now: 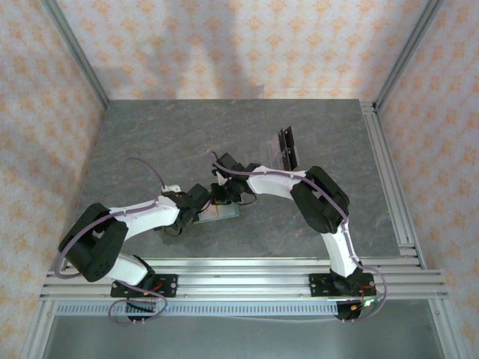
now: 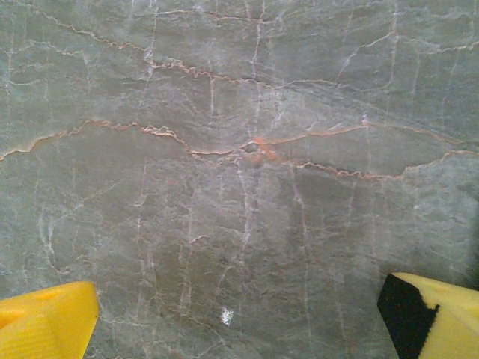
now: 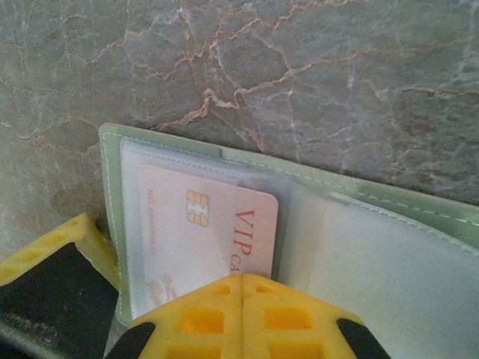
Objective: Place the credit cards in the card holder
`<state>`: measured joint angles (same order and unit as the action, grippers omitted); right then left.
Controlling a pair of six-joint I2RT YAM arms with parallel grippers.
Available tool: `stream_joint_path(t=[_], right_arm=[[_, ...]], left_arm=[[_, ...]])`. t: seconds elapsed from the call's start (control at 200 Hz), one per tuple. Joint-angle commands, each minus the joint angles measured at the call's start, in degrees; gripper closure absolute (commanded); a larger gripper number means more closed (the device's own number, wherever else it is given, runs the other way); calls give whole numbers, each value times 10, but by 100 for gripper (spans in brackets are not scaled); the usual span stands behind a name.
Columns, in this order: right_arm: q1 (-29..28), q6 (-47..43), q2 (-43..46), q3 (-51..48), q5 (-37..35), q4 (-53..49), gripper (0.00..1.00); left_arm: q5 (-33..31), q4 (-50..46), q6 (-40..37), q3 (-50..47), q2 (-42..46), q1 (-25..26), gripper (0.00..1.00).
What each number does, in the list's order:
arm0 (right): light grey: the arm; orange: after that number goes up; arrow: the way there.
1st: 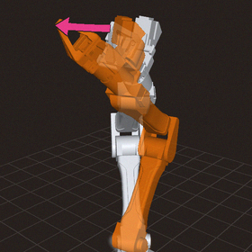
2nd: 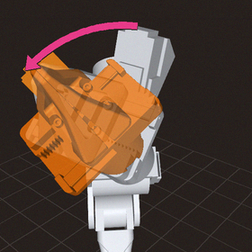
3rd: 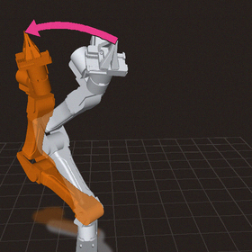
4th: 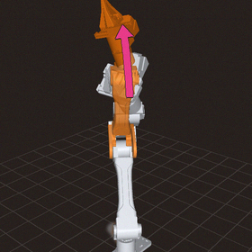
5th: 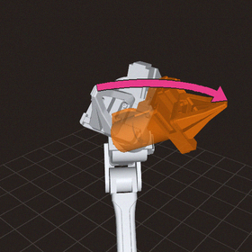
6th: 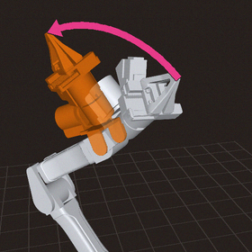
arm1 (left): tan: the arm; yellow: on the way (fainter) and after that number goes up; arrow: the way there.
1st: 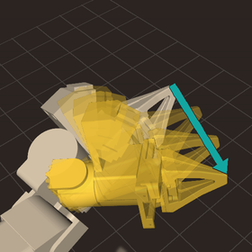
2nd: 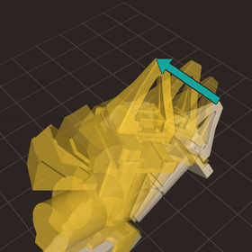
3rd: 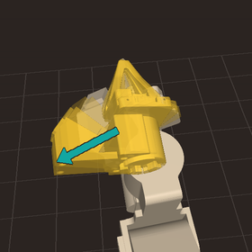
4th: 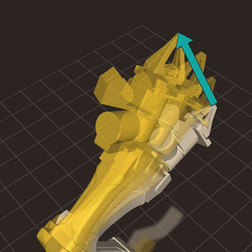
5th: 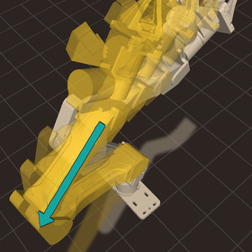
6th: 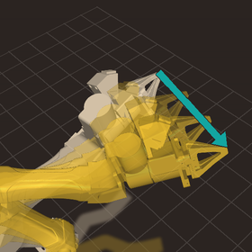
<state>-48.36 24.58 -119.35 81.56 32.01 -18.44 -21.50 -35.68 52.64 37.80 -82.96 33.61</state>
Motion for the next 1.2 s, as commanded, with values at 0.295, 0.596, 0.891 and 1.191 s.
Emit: stream_joint_path(t=[0.295, 0.596, 0.891, 1.191], right_arm=[[16, 10, 80, -118, -28, 60, 90], [44, 1, 113, -186, -64, 46, 91], [53, -12, 154, -184, -56, 26, 92], [44, -33, 144, -126, -47, -2, 93]], left_arm=[[-2, -24, -2, 24, 28, -4, 0], [-5, -28, -5, 35, 16, -3, 0], [4, -2, -14, 36, -12, -3, 0], [12, 18, -21, 47, -31, 7, 0]])
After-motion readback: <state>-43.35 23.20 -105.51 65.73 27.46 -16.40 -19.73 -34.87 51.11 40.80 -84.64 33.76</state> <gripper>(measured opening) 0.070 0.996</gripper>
